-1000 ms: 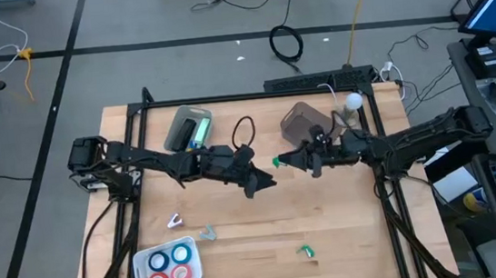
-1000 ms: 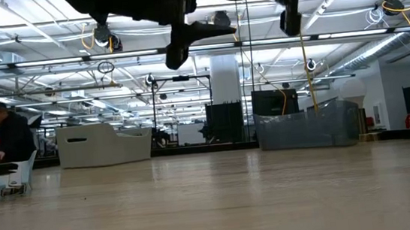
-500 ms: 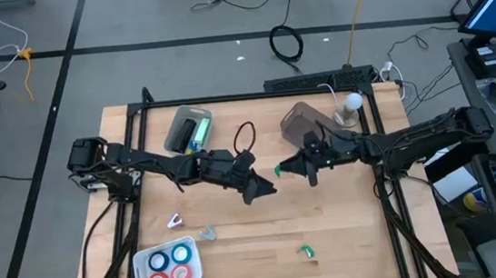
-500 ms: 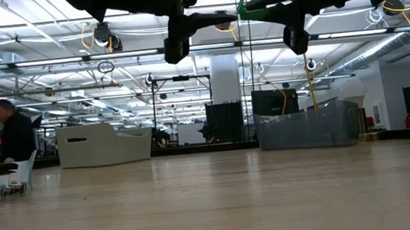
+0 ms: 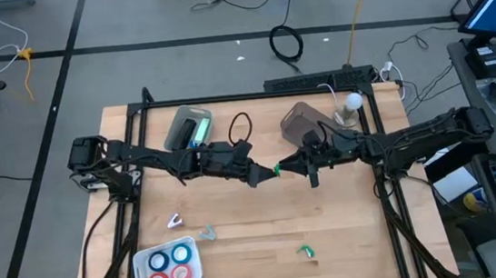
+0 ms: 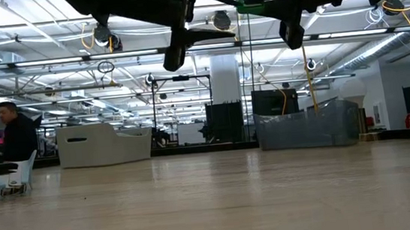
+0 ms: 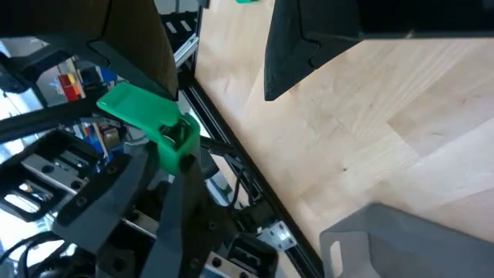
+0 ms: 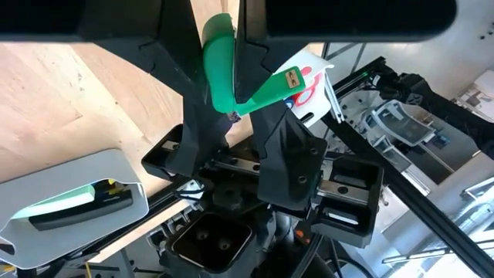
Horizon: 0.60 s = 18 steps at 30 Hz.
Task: Pick and place Stapler, Stapler remover, tape
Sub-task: Put the right green stapler into the gray bin
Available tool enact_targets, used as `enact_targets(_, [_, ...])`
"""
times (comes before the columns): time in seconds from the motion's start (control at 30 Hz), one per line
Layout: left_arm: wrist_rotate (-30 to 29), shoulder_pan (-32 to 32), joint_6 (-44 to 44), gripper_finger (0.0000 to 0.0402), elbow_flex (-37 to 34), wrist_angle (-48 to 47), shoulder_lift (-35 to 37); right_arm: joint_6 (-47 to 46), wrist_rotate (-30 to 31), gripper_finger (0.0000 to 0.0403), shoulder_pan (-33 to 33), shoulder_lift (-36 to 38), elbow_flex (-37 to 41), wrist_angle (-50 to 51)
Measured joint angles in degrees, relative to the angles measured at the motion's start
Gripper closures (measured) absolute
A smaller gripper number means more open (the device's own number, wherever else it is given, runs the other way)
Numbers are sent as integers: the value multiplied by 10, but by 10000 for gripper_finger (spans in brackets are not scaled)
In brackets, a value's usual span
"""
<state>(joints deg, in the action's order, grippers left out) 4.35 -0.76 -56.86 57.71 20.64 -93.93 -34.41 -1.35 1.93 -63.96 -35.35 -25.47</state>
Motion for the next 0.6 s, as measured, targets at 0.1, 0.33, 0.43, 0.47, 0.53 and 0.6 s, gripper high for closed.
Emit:
enact_targets(0.1, [2, 5, -3, 206, 0, 0, 0, -1, 1, 353, 0, 0, 0, 0])
enact_targets(0.33, [4, 7, -11, 206, 0, 0, 0, 1, -1, 353, -5, 0, 0, 1])
enact_targets(0.43, [19, 7, -18, 206, 0, -1, 0, 1, -2, 353, -5, 0, 0, 9])
enact_targets(0.47, [26, 7, -18, 206, 0, -1, 0, 1, -2, 353, -6, 0, 0, 12])
enact_targets(0.53, [38, 7, -17, 206, 0, -1, 0, 0, -3, 353, -8, 0, 0, 22])
enact_targets(0.6, [56, 7, -17, 206, 1, -15, 0, -1, -3, 353, -11, 0, 0, 26])
